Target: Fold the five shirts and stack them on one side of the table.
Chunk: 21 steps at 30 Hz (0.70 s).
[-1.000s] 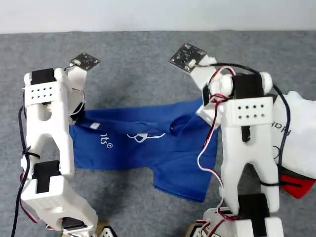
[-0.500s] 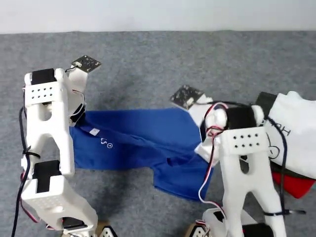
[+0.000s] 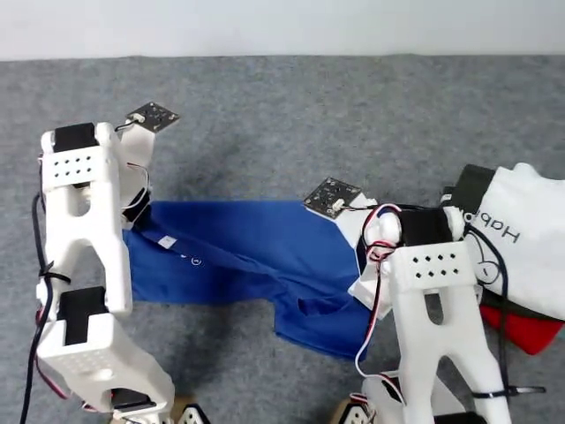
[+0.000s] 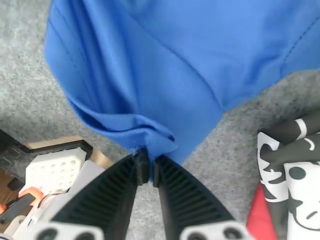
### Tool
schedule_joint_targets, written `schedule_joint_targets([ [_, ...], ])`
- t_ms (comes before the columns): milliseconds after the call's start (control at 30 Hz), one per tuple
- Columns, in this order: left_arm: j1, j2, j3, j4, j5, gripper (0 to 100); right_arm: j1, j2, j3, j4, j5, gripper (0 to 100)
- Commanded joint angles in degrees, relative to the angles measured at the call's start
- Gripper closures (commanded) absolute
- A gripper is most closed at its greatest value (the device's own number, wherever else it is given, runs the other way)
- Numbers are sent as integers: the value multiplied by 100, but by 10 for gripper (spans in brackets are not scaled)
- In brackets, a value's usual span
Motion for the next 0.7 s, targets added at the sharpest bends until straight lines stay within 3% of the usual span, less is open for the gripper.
schedule_joint_targets([
  [0, -62, -114, -145, 149, -26, 958, -40, -198, -62, 66, -62, 970],
  [233, -53, -1196, -127, 149, -18, 852, -31, -198, -193, 136, -352, 827],
  [667, -220, -2444, -136, 141, -18, 829, -31, -127, -1160, -136, -422, 802],
])
